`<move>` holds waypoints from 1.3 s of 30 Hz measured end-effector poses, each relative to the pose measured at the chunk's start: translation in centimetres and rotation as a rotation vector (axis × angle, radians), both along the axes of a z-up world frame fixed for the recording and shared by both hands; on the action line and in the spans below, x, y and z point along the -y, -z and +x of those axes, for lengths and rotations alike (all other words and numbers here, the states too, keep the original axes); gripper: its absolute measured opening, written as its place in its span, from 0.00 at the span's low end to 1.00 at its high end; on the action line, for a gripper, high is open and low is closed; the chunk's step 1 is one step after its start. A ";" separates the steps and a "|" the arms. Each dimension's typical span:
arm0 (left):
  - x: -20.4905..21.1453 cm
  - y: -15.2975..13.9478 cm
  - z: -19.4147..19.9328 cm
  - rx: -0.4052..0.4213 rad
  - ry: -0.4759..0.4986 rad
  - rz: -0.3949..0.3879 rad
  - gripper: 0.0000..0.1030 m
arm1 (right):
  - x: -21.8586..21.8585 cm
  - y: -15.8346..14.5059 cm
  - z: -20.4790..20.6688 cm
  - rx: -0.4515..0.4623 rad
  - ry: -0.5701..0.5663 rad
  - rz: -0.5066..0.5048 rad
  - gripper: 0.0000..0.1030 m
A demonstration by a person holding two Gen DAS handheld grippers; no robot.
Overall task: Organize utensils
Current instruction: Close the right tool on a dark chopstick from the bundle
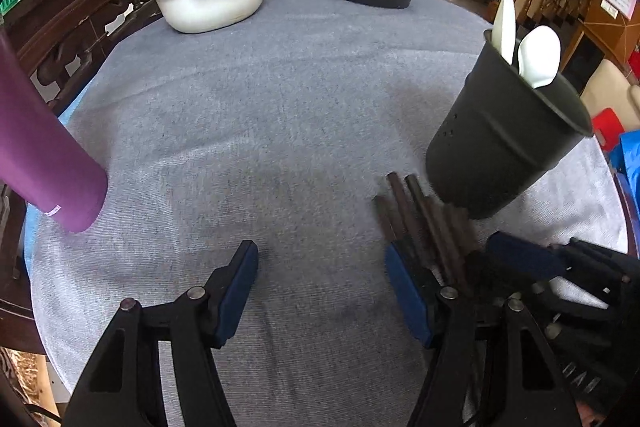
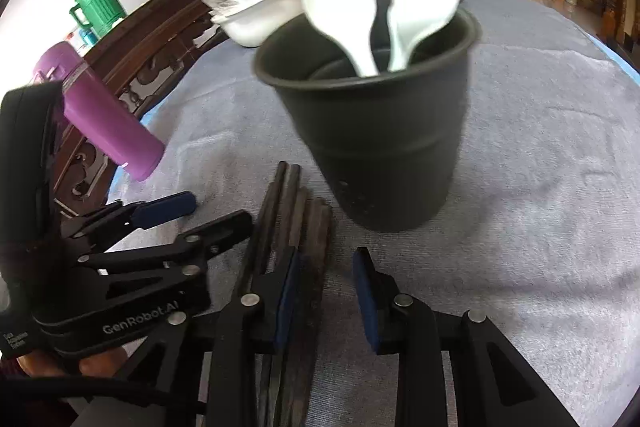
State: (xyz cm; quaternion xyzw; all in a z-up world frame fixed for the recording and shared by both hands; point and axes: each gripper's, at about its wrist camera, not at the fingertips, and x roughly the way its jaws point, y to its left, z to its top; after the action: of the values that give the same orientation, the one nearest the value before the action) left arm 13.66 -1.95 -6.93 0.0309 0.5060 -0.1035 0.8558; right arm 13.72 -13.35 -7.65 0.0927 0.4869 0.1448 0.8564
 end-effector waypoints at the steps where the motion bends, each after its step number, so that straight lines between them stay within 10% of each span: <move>1: -0.1 0.1 -0.1 -0.006 0.001 -0.001 0.65 | 0.3 0.0 -0.1 -0.002 0.012 0.006 0.28; 39: -0.5 -1.4 -1.9 -0.054 0.073 -0.054 0.61 | 2.0 -0.8 0.2 -0.110 0.011 -0.065 0.13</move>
State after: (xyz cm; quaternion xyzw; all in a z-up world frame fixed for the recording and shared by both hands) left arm 11.81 -1.46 -5.57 0.0235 0.5245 -0.1488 0.8380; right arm 13.93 -15.35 -6.89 0.0755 0.5372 0.1188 0.8316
